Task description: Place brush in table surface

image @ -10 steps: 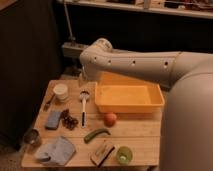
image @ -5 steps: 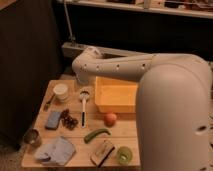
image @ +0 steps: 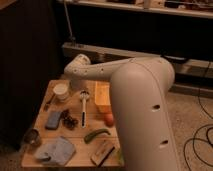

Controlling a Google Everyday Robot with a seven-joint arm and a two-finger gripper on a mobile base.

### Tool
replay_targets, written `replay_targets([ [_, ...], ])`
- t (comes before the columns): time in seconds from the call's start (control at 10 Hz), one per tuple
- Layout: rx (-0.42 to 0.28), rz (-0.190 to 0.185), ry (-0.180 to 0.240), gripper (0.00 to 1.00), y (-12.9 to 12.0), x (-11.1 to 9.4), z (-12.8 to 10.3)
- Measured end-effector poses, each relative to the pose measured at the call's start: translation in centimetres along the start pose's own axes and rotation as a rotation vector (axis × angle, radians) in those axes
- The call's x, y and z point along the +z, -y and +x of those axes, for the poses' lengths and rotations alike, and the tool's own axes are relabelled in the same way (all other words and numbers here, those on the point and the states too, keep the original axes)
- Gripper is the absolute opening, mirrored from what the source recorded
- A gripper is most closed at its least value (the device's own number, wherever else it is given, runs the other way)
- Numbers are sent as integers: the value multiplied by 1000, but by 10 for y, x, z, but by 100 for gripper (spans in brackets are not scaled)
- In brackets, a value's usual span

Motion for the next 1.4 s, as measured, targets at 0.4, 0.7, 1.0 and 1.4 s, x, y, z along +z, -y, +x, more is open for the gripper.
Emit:
replay_targets([
  [0.4,30,15,-57,65,14,34,6],
  [0.7,73,6,-85,65,25,44,12],
  [1.0,164,13,-105,65,28,45,19],
  [1.4,173,0,-107,65,27,48,32],
])
